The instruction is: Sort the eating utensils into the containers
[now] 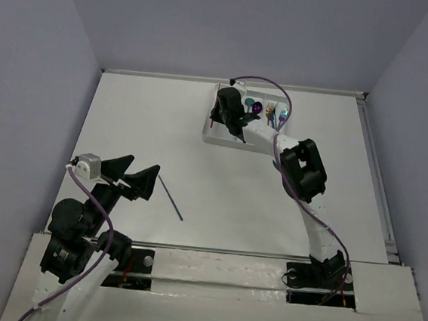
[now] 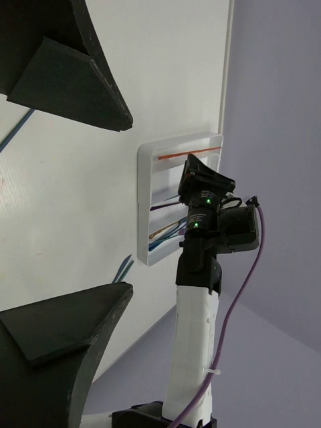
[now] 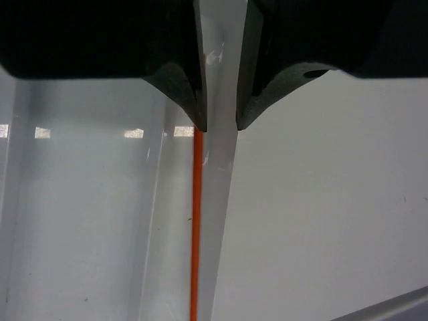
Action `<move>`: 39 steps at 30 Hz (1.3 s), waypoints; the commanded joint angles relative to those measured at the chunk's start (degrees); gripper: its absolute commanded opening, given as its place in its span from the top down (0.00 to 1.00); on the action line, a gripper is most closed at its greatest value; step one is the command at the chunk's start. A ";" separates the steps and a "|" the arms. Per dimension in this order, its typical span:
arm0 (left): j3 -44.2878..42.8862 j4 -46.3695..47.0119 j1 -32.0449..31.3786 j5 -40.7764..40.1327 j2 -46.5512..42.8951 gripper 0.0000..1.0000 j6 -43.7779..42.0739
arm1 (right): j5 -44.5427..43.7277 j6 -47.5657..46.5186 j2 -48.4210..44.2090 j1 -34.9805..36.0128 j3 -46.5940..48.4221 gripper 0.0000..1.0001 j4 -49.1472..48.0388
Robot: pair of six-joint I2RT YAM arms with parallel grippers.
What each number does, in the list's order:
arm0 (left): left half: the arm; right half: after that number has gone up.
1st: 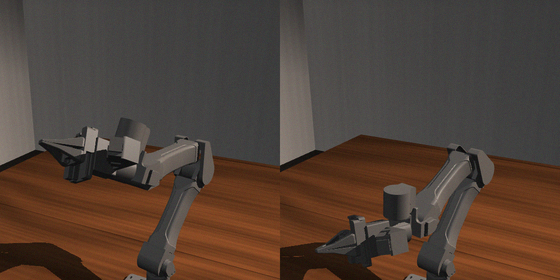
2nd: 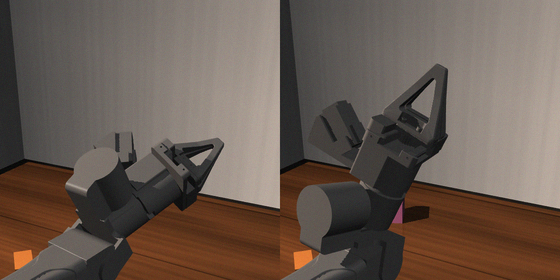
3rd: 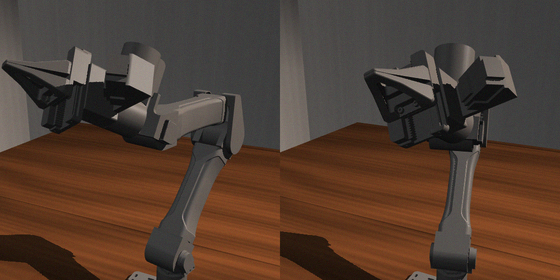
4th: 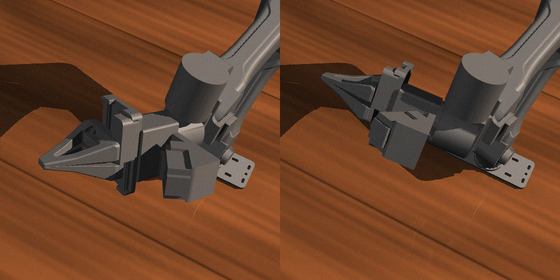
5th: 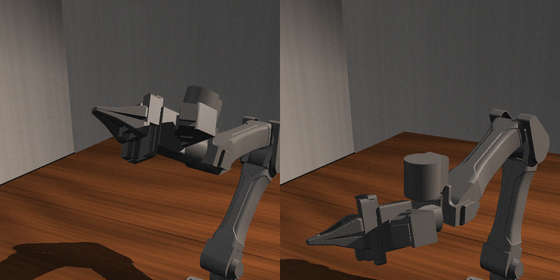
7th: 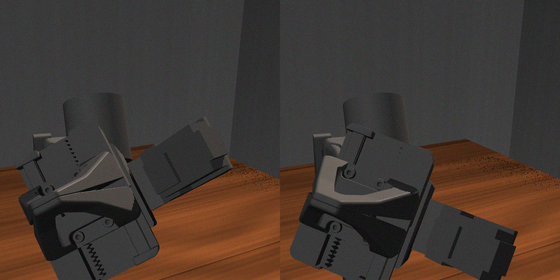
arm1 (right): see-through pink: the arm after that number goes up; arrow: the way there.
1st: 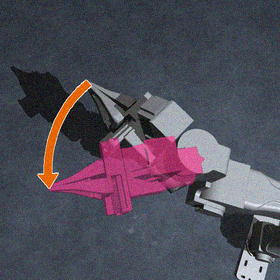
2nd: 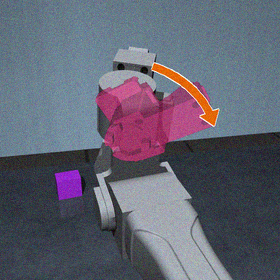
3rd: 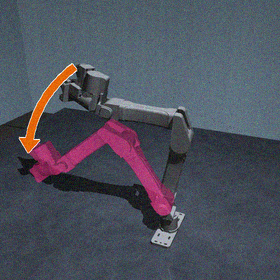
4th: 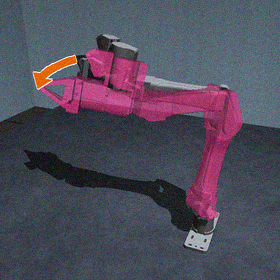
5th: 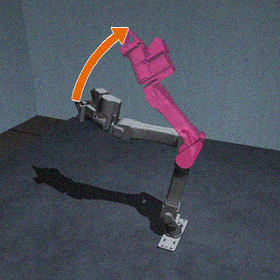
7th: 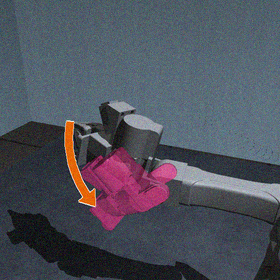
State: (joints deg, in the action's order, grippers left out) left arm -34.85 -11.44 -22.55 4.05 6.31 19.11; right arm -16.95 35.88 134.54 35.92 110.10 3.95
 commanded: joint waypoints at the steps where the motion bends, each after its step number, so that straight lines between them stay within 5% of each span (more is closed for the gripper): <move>1: -0.66 2.57 -0.39 0.43 1.08 0.01 -0.57 | -0.36 0.86 -0.07 0.03 0.90 0.66 -0.87; 13: -0.66 2.65 -0.39 0.78 1.69 0.01 -0.57 | 5.61 -8.61 -12.01 1.95 -7.43 0.54 -5.44; 25: -1.01 1.86 1.27 -0.89 1.08 0.01 -0.31 | 3.25 -14.97 -25.11 26.01 -31.43 0.42 3.51; 34: -1.10 1.51 3.03 -2.65 0.02 0.01 0.48 | -0.27 -9.95 -22.05 35.97 -31.62 0.42 11.96; 39: -1.01 1.77 3.03 -2.03 0.64 0.01 0.40 | -4.23 -8.37 -16.34 38.16 -27.93 0.49 16.18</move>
State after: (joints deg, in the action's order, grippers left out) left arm -34.85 -11.62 -19.77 1.96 6.96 19.20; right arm -16.43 25.54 113.56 72.51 78.48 15.77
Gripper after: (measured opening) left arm 0.988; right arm 0.549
